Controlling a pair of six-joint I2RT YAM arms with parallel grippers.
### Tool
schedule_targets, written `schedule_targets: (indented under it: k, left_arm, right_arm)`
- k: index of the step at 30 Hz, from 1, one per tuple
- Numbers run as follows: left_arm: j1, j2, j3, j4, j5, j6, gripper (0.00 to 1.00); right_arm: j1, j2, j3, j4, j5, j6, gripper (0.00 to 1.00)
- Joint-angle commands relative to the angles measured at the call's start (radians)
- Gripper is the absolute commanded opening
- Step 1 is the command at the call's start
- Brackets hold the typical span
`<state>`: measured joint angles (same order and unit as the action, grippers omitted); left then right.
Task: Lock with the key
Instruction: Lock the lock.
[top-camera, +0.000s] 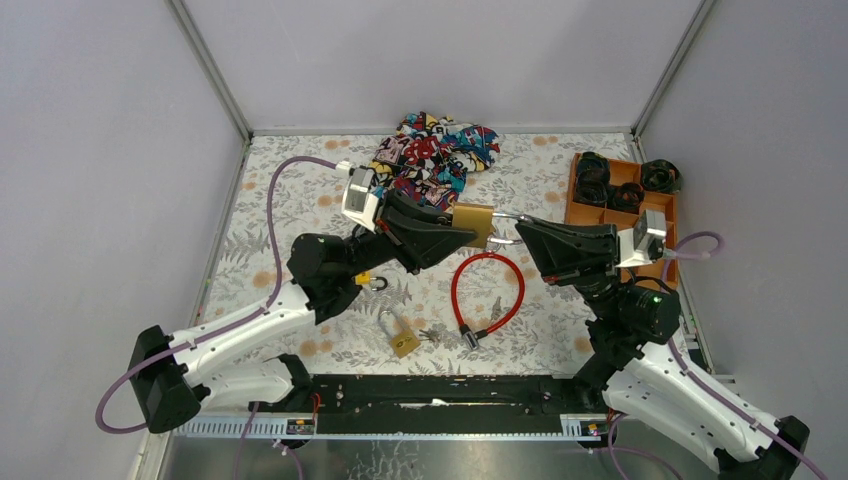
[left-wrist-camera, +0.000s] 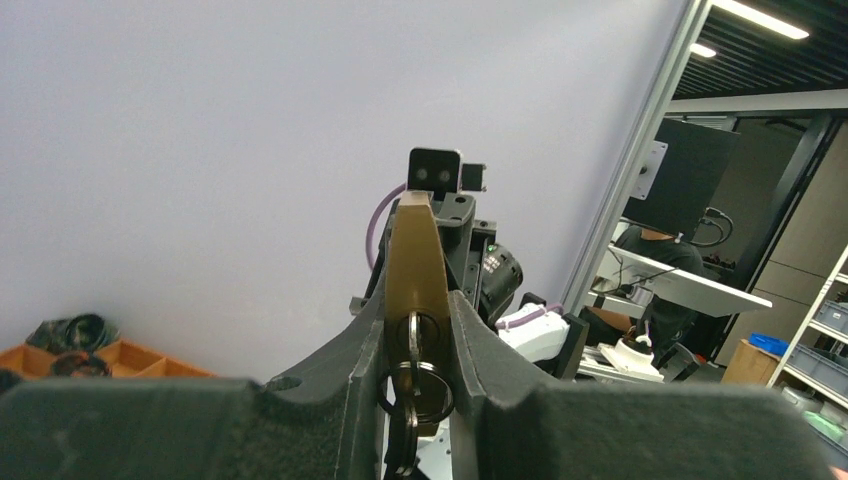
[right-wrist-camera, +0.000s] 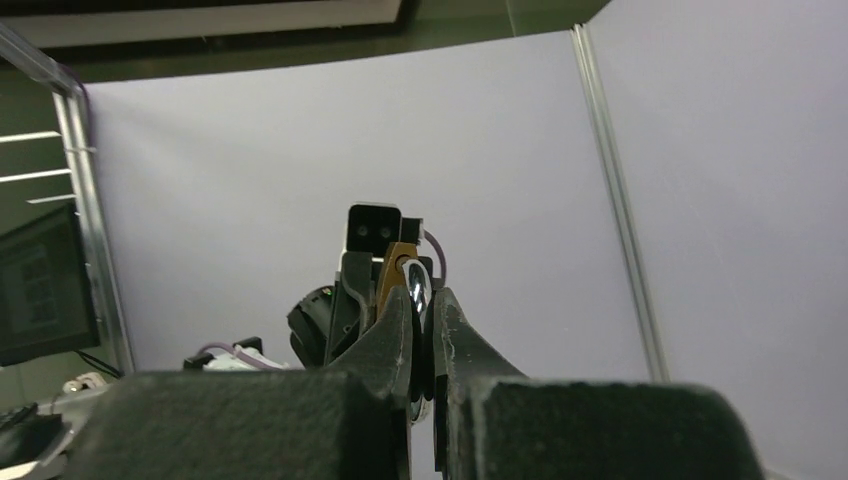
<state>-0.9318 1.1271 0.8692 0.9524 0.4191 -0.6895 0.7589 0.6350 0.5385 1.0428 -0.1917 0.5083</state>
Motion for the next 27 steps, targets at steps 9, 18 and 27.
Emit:
schedule_targets:
  k: [9,18,27]
  left_arm:
    - [-0.167,0.134,0.012,-0.104,0.144,0.068,0.00]
    - [-0.170,0.175,0.042,-0.100,0.141,0.028,0.00]
    - [-0.139,0.184,0.095,-0.085,0.126,0.067,0.00]
  right_arm:
    - [0.074,0.138,0.060,-0.235,-0.142,0.064,0.00]
    - [0.103,0.172,0.104,-0.287,-0.147,0.022,0.00]
    - [0.105,0.137,0.067,-0.338,-0.137,0.046,0.00]
